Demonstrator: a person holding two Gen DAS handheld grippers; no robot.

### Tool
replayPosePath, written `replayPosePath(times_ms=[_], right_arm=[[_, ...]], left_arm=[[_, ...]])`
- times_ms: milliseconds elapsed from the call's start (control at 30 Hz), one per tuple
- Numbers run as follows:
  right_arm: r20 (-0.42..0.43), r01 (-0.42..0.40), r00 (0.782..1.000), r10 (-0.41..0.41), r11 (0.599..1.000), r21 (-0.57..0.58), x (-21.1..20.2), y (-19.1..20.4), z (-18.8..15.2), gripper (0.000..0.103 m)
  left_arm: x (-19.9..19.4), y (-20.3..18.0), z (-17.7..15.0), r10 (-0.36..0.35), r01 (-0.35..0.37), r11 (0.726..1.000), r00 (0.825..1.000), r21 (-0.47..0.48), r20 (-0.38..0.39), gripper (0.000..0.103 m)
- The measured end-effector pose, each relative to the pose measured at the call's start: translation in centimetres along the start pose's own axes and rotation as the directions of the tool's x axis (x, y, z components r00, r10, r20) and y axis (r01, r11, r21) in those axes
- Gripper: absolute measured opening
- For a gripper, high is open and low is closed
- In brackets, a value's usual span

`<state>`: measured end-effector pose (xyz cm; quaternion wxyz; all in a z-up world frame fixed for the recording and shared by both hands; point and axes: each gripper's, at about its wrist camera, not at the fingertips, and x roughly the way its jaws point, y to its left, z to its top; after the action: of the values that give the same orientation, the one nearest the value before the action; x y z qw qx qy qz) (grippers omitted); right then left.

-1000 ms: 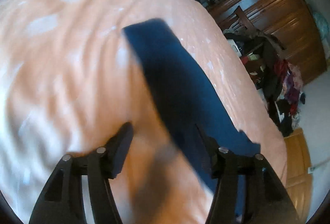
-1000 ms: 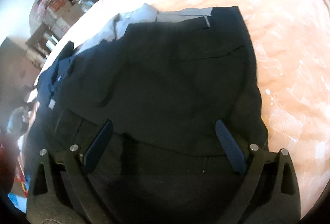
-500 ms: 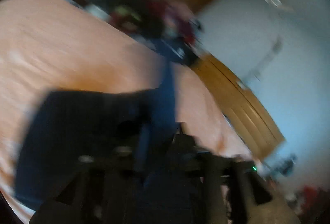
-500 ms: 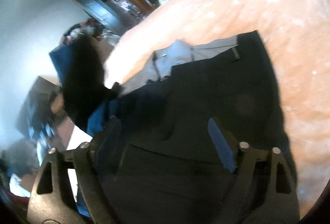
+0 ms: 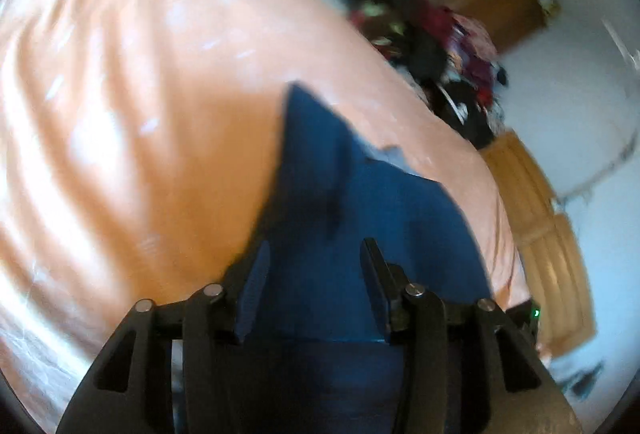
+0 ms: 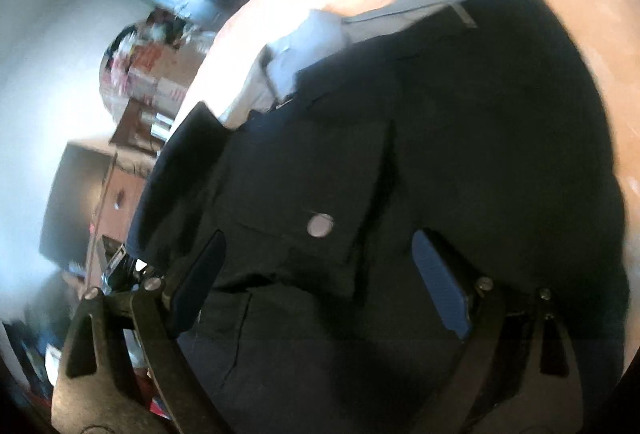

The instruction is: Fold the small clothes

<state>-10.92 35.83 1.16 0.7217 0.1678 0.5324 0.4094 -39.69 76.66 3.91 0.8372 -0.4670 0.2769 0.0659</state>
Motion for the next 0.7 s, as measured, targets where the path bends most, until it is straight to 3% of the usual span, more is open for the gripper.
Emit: replayPosePath(times_ms=[100, 133, 200, 233, 300, 400, 467, 633, 700], right_arm=[[-0.003, 0.042, 0.999, -0.042, 0.998, -0.045, 1.3, 0.4, 0.7, 0.090], [0.000, 0.051, 0.999, -0.051, 0.998, -0.040, 1.8, 0.3, 1.1, 0.084], [0.005, 0.086, 0.996, -0.086, 0.996, -0.028, 2.0, 0.0, 1.4, 0.052], [-0.003, 0.090, 0.996, -0.090, 0.996, -0.019, 2.0, -0.1, 1.6, 0.004], [0.022, 0.069, 0.997, -0.068, 0.997, -0.017, 0.6, -0.1, 1.7, 0.005], [0.127, 0.075, 0.989, -0.072, 0.997, -0.020, -4.1, -0.2, 2.1, 0.004], [0.146, 0.145, 0.979, -0.142, 0.989, -0.007, -6.6, -1.9, 2.4, 0.004], [0.073, 0.269, 0.961, -0.267, 0.963, -0.012, -6.1, -5.6, 2.5, 0.002], [0.022, 0.240, 0.971, -0.240, 0.971, 0.012, -5.2, -6.9, 2.5, 0.007]], left_arm=[[0.3, 0.1, -0.5, 0.010, -0.010, 1.000, 1.000, 0.016, -0.005, 0.045], [0.3, -0.3, -1.0, 0.016, -0.016, 1.000, 1.000, 0.023, -0.006, 0.045], [1.1, -0.7, -1.0, 0.018, -0.018, 0.999, 1.000, 0.031, -0.004, 0.045], [1.1, -0.6, -1.1, 0.014, -0.014, 0.999, 1.000, 0.030, -0.005, 0.045], [1.1, -0.3, -1.2, 0.011, -0.011, 1.000, 1.000, 0.025, -0.005, 0.046], [0.8, -0.4, -1.5, 0.038, -0.037, 0.998, 0.999, 0.042, -0.008, 0.046], [1.3, -1.1, -1.8, 0.056, -0.056, 0.997, 0.998, 0.056, -0.008, 0.046], [1.2, -1.5, -1.8, 0.065, -0.065, 0.996, 0.998, 0.061, -0.006, 0.047], [0.7, -2.6, -1.8, 0.131, -0.131, 0.988, 0.991, 0.077, 0.010, 0.043]])
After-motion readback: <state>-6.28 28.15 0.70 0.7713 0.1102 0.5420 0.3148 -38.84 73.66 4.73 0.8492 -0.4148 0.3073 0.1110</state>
